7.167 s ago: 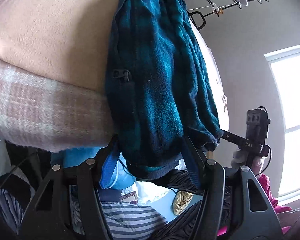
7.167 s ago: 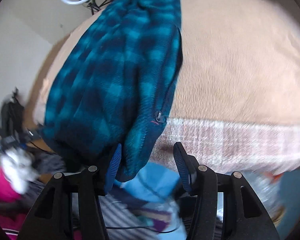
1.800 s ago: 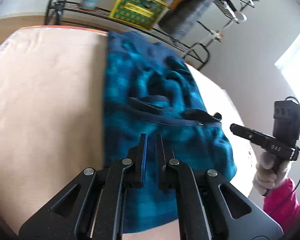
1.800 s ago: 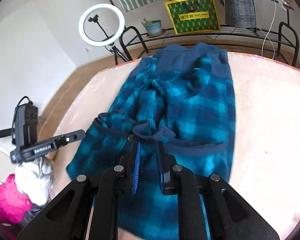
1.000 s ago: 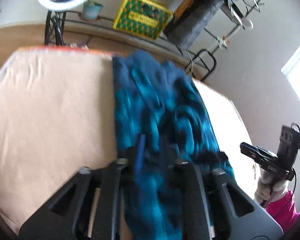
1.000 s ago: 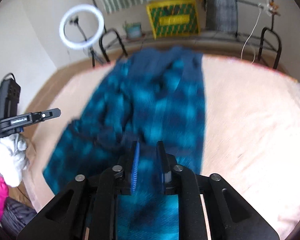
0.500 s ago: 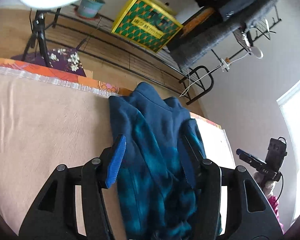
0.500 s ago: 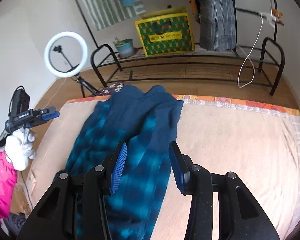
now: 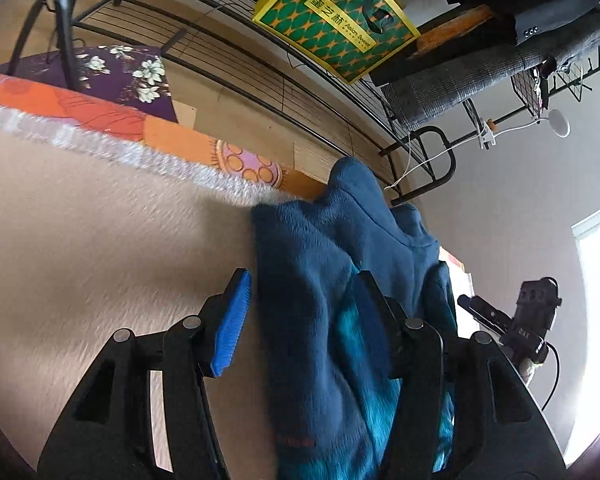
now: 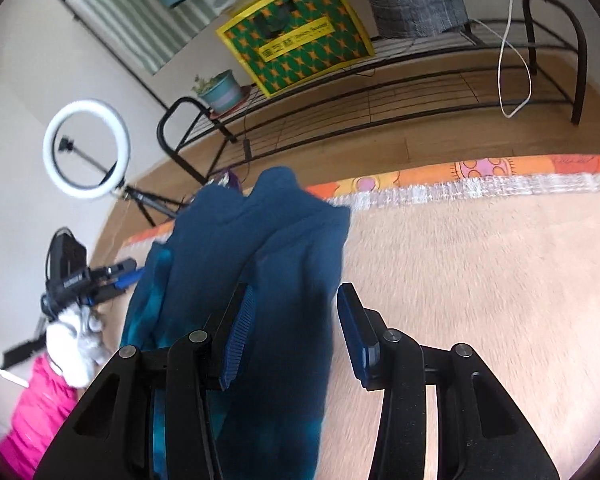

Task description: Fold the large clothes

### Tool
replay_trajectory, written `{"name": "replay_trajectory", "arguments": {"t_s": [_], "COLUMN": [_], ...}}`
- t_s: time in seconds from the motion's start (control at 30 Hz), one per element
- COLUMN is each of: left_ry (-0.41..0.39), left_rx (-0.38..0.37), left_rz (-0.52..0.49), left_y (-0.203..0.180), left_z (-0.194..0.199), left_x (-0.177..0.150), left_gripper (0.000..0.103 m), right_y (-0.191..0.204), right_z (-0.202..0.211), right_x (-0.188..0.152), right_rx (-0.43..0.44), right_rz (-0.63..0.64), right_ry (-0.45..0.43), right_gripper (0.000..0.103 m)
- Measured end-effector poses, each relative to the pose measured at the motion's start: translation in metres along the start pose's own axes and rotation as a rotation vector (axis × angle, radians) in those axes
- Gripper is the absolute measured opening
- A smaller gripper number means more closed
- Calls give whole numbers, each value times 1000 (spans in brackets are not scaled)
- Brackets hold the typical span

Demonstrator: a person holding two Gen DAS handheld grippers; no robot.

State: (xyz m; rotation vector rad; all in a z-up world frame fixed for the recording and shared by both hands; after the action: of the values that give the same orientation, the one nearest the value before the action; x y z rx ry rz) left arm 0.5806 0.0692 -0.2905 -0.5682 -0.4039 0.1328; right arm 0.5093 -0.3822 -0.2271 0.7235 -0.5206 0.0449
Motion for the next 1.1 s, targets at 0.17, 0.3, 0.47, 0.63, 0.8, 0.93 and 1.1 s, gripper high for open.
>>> {"name": "replay_trajectory", "arguments": {"t_s": [0.17, 0.3, 0.47, 0.63, 0.8, 0.93, 1.1], "left_ry": [-22, -41, -57, -94, -142, -162, -192], "left_rx": [-12, 16, 98, 126, 76, 43, 1], "left_rz": [-23, -55, -146, -191, -186, -209, -244], "left_y": [-7, -15, -30, -38, -47, -60, -77], "left_z": [-12, -16, -25, -22, -4, 17, 50], "left_x": [6, 11, 8, 3, -3, -8, -18], "left_gripper": [55, 55, 16, 7, 6, 6, 6], "right_y": [-19, -29, -21, -11, 8, 23, 42], "right_z": [-23, -39, -51, -55, -50, -30, -2], "right_x": [12, 19, 23, 24, 23, 24, 22], "right_rx": [1, -2, -17, -25, -79, -43, -10], "right_rz": [-44, -66, -16, 17, 113, 139, 176], "right_ry": [-12, -15, -13, -12, -39, -83, -114], "right_gripper": [42, 42, 40, 10, 8, 8, 8]}}
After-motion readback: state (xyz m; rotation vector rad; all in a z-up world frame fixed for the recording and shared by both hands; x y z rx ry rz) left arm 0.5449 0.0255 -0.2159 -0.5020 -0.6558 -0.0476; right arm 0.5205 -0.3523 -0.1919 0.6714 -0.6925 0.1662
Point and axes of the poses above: each gripper's, at about its wrist camera, not at the fingertips, and z roughly against the way its jaws point, y to its left, x to its top, the point moved 2 cm from there along -z, roughly the way its jaws point, and after that the axes turned 10 degrees about x, right-handed, at the moved point
